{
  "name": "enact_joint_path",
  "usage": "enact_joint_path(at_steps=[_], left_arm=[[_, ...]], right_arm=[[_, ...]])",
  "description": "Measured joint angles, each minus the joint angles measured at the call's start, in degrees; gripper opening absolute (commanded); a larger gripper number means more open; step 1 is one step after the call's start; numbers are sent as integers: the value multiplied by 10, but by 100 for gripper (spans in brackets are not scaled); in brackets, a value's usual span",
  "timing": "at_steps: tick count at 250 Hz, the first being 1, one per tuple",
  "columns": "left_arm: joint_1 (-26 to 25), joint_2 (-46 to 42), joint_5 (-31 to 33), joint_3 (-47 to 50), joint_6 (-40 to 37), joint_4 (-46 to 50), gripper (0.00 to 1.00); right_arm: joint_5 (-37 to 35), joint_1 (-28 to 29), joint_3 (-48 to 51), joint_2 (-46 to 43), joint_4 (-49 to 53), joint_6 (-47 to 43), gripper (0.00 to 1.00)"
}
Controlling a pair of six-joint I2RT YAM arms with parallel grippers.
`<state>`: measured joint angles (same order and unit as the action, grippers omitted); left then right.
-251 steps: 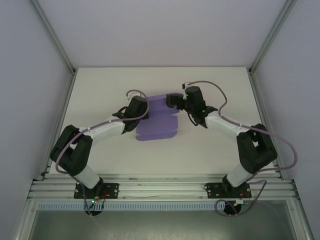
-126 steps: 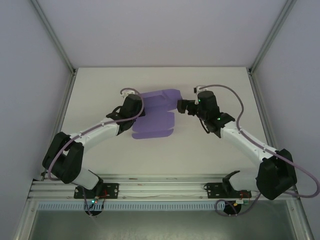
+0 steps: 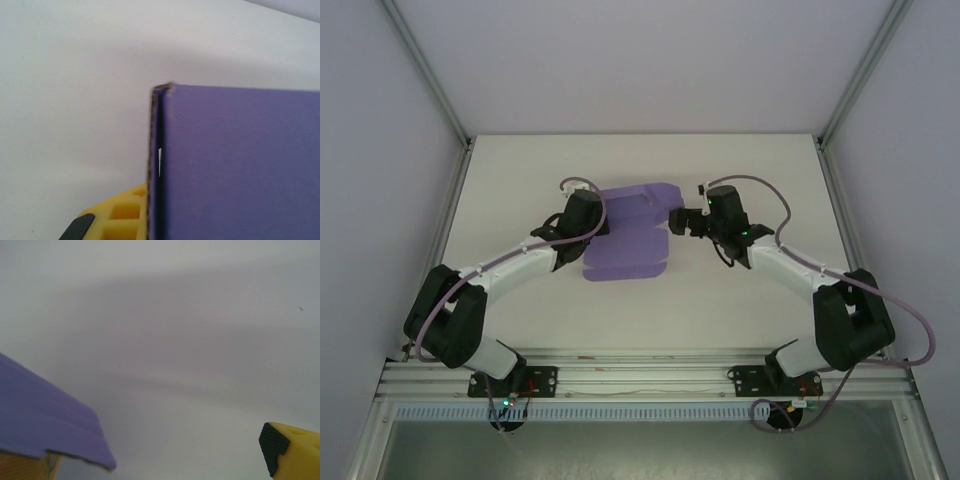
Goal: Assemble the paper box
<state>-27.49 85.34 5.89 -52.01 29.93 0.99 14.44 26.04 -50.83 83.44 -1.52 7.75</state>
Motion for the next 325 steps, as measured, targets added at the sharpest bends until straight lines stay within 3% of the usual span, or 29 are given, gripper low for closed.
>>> enact_joint_path(at_steps=[60, 130, 182, 235, 275, 325], left_arm=[[0, 8, -25, 0, 4, -2, 0], [0, 20, -27, 0, 12, -2, 0], [3, 20, -29, 0, 13, -2, 0], [6, 20, -38, 0, -7, -2, 0], [7, 18, -44, 10, -23, -5, 0], [7, 10, -52, 16, -35, -7, 0]], right_arm=[[63, 5, -20, 50, -56, 6, 100], [23, 28, -16, 58, -69, 2, 100], [41, 0, 39, -71, -37, -7, 100], [84, -84, 86, -233, -14, -9, 100], [132, -147, 60, -205, 10, -15, 78], [312, -151, -26, -52, 53, -59, 55]])
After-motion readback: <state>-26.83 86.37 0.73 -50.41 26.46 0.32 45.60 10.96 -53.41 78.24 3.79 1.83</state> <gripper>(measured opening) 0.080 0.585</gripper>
